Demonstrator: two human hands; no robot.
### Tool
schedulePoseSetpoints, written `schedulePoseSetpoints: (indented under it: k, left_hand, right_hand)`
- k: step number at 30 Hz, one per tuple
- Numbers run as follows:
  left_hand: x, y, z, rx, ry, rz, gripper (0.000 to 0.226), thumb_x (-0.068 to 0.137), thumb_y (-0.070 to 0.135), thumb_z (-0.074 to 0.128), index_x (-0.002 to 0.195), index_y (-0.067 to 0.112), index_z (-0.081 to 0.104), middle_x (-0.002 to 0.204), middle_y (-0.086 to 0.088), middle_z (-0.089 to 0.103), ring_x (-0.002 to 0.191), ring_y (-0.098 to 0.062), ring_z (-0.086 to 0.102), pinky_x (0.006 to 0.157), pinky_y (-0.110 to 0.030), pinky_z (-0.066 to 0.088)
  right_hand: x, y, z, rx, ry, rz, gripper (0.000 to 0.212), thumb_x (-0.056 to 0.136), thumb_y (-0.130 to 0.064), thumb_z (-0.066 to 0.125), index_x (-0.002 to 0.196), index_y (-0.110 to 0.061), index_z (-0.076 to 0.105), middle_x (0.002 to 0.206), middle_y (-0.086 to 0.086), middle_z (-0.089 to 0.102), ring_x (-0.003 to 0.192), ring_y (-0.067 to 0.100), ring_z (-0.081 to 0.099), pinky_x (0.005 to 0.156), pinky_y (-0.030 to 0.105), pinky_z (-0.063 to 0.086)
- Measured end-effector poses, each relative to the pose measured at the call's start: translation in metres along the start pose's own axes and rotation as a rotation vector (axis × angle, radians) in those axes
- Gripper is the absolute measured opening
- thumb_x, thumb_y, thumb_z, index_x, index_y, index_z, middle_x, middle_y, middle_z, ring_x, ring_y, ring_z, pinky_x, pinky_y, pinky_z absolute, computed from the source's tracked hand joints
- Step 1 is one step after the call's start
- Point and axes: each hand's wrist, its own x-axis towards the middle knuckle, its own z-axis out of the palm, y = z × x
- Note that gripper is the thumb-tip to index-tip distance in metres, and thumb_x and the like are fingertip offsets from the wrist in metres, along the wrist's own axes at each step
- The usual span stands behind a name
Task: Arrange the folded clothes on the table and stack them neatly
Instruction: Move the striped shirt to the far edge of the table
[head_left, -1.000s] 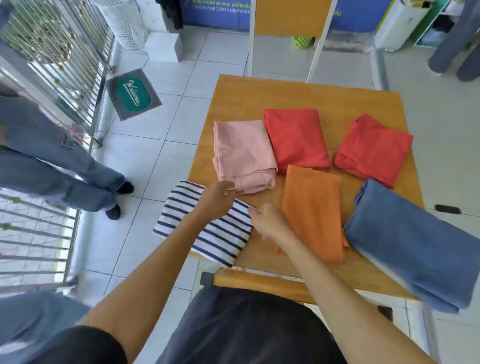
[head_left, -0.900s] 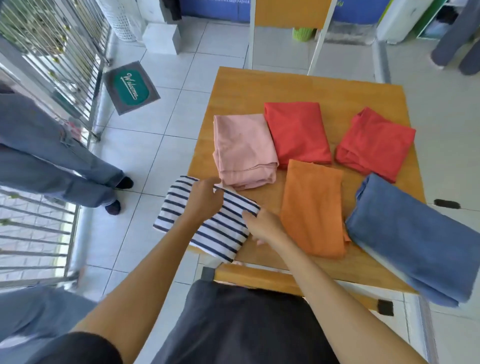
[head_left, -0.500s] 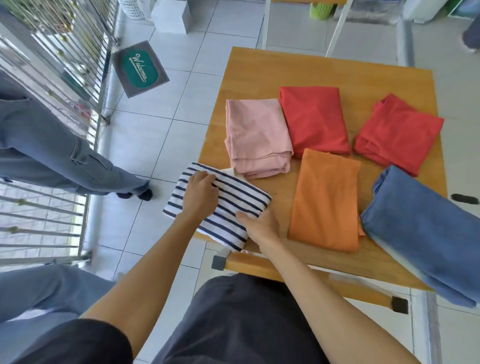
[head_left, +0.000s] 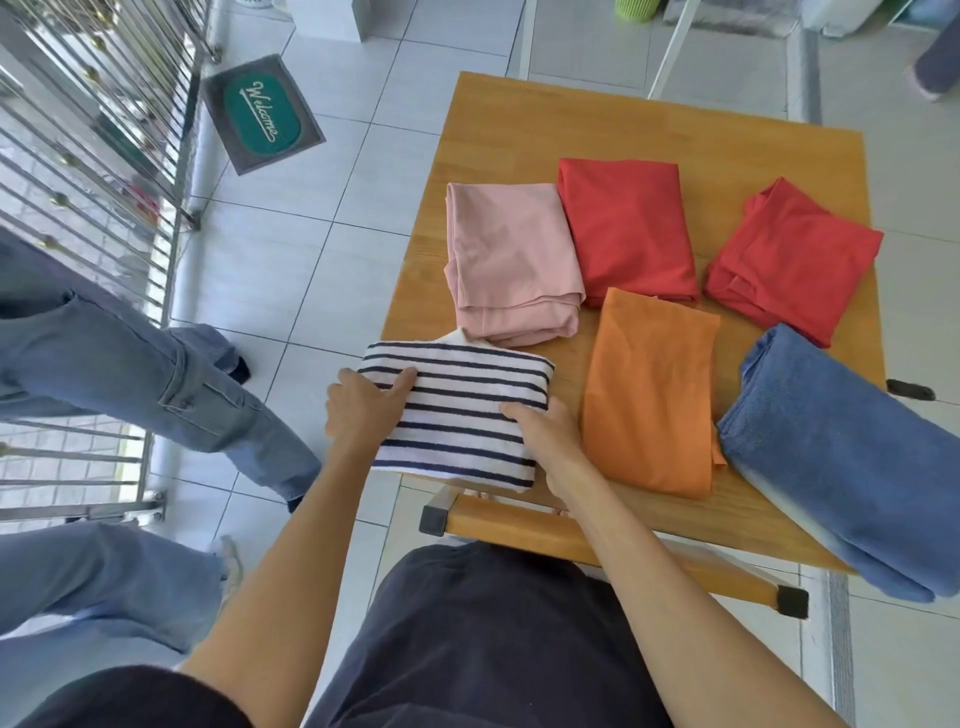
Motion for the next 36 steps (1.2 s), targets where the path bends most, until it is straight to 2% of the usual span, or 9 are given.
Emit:
schedulePoseSetpoints:
  k: [5, 8, 10, 13, 17, 20, 27, 33, 36]
  left_hand:
    - [0.000, -0.010, -0.003, -0.176, -0.195, -0.053, 0.084, 0.073, 0.069, 0.067, 0.125, 0.005, 0.055, 0.120, -0.013, 0.063, 0.103, -0.029, 0.061, 0.089, -0.042, 0.053]
    - [-0.002, -0.015, -0.008, -0.318, -0.325, -0.045, 0.067, 0.069, 0.065, 0.073, 0.109, 0.013, 0.066, 0.105, -0.008, 0.071, 0.091, -0.024, 0.069, 0.081, -0.040, 0.058]
    - [-0.006, -0.017, -0.009, -0.401, -0.369, -0.018, 0.060, 0.066, 0.065, 0.076, 0.102, 0.018, 0.069, 0.098, -0.004, 0.074, 0.085, -0.021, 0.072, 0.073, -0.036, 0.060]
    - [-0.008, -0.013, -0.012, -0.528, -0.431, -0.037, 0.061, 0.064, 0.063, 0.079, 0.108, 0.022, 0.068, 0.100, -0.004, 0.075, 0.089, -0.024, 0.073, 0.079, -0.042, 0.060]
    - [-0.004, -0.001, -0.027, -0.552, -0.528, -0.065, 0.062, 0.062, 0.061, 0.081, 0.109, 0.021, 0.067, 0.099, -0.005, 0.076, 0.089, -0.025, 0.074, 0.080, -0.044, 0.060]
    - [0.000, 0.012, -0.045, -0.583, -0.576, 0.004, 0.059, 0.062, 0.059, 0.082, 0.107, 0.023, 0.069, 0.095, -0.002, 0.078, 0.086, -0.021, 0.075, 0.069, -0.037, 0.061]
    - [0.011, 0.074, -0.079, -0.643, -0.614, 0.153, 0.040, 0.079, 0.039, 0.072, 0.113, 0.020, 0.067, 0.101, -0.004, 0.077, 0.093, -0.023, 0.074, 0.066, -0.033, 0.060]
    - [0.023, 0.148, -0.118, -0.523, -0.562, 0.247, 0.030, 0.080, 0.042, 0.070, 0.104, 0.025, 0.069, 0.093, 0.001, 0.078, 0.085, -0.019, 0.075, 0.062, -0.031, 0.059]
    - [0.023, 0.172, -0.144, -0.451, -0.558, 0.273, 0.040, 0.068, 0.053, 0.074, 0.098, 0.026, 0.073, 0.093, -0.001, 0.078, 0.083, -0.021, 0.076, 0.065, -0.034, 0.060]
  right_hand:
    - [0.000, 0.001, -0.008, 0.055, -0.024, -0.023, 0.029, 0.080, -0.047, 0.078, 0.100, -0.028, 0.071, 0.086, -0.011, 0.079, 0.073, 0.005, 0.075, 0.053, 0.019, 0.056]
    - [0.001, 0.001, -0.016, 0.104, -0.003, -0.006, 0.027, 0.080, -0.042, 0.082, 0.098, -0.022, 0.076, 0.084, -0.008, 0.080, 0.072, 0.009, 0.076, 0.052, 0.023, 0.058]
    - [0.002, 0.000, -0.019, 0.136, -0.001, 0.042, 0.028, 0.081, -0.038, 0.082, 0.101, -0.020, 0.075, 0.087, -0.002, 0.080, 0.076, 0.016, 0.078, 0.057, 0.031, 0.061]
    - [0.000, -0.003, -0.018, 0.165, -0.021, 0.058, 0.028, 0.084, -0.036, 0.080, 0.106, -0.020, 0.074, 0.093, 0.001, 0.080, 0.083, 0.021, 0.078, 0.066, 0.039, 0.064]
    - [-0.009, -0.010, -0.016, 0.142, -0.041, -0.064, 0.026, 0.089, -0.038, 0.075, 0.110, -0.025, 0.071, 0.101, -0.004, 0.079, 0.093, 0.016, 0.076, 0.080, 0.040, 0.063]
    - [-0.018, -0.022, -0.019, 0.150, -0.060, -0.137, 0.026, 0.091, -0.040, 0.073, 0.112, -0.025, 0.071, 0.103, -0.006, 0.079, 0.095, 0.013, 0.075, 0.083, 0.039, 0.062]
    - [-0.011, -0.089, -0.032, 0.186, -0.021, -0.250, 0.029, 0.091, -0.040, 0.072, 0.113, -0.021, 0.073, 0.104, -0.002, 0.079, 0.097, 0.016, 0.076, 0.084, 0.041, 0.062]
    - [-0.005, -0.164, -0.053, 0.157, -0.093, -0.319, 0.015, 0.093, -0.040, 0.070, 0.101, -0.028, 0.076, 0.102, -0.004, 0.079, 0.094, 0.015, 0.076, 0.072, 0.031, 0.062]
    - [-0.014, -0.193, -0.061, 0.140, -0.162, -0.354, 0.012, 0.094, -0.041, 0.068, 0.097, -0.033, 0.077, 0.101, -0.004, 0.079, 0.093, 0.013, 0.076, 0.069, 0.027, 0.061]
